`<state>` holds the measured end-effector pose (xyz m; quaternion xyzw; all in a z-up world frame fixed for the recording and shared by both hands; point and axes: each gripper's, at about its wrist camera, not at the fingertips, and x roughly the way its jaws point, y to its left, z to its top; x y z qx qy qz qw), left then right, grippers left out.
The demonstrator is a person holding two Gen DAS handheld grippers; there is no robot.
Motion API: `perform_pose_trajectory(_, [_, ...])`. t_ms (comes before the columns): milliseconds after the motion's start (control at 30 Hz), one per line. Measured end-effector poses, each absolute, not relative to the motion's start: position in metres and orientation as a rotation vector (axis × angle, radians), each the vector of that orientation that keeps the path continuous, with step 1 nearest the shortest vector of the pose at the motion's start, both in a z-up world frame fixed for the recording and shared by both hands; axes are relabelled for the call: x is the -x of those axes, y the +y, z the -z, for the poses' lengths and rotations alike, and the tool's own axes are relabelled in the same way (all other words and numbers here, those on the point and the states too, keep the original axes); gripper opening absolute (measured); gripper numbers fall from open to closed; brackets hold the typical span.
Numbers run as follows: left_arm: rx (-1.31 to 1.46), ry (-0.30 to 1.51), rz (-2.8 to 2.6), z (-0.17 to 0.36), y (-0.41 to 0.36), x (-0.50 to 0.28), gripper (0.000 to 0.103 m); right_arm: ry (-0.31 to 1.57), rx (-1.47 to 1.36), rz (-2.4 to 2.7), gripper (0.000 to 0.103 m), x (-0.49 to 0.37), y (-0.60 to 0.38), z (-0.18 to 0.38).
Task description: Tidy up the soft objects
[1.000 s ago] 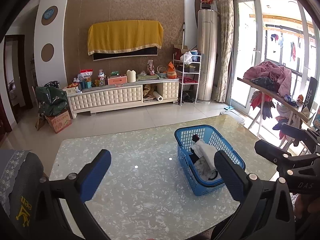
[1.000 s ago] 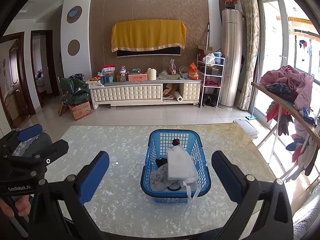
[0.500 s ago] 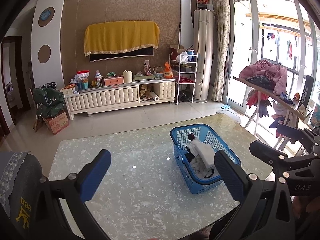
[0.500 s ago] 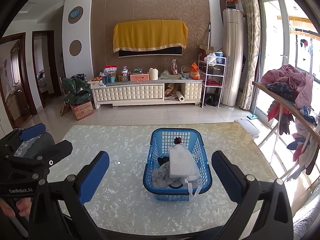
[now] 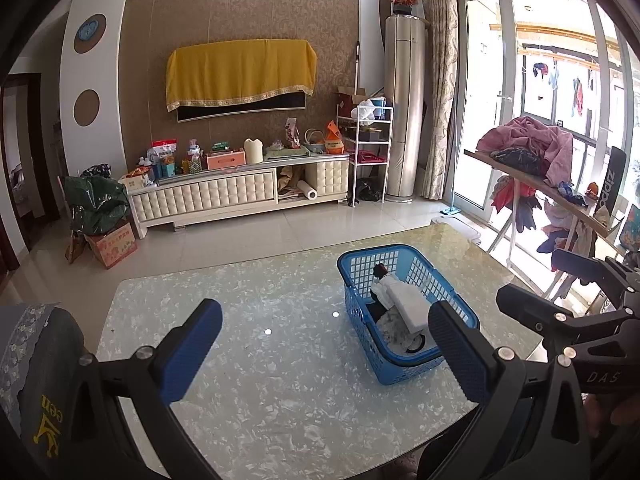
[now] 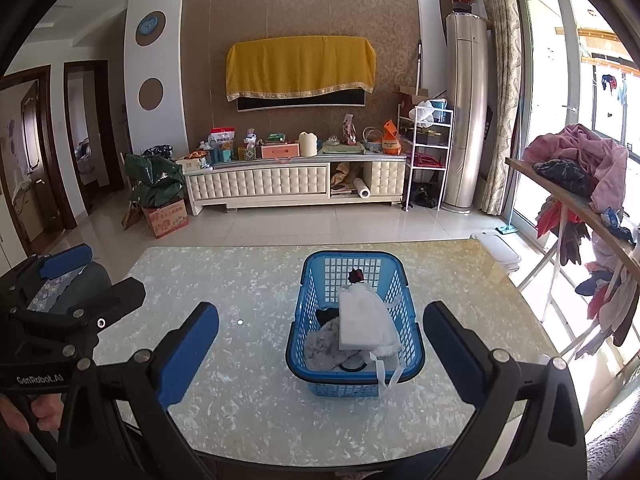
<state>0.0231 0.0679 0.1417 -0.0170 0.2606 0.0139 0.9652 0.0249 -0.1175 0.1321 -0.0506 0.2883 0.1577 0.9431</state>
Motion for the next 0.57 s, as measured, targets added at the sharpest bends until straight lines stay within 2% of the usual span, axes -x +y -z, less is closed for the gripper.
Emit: perform_pose_trajectory(567, [0.021, 0.528, -0.011, -0.1439, 0.0648, -0.02, 0.103, 0.587, 0.101, -0.323, 0.102, -0.0223, -0.1172, -0.1358])
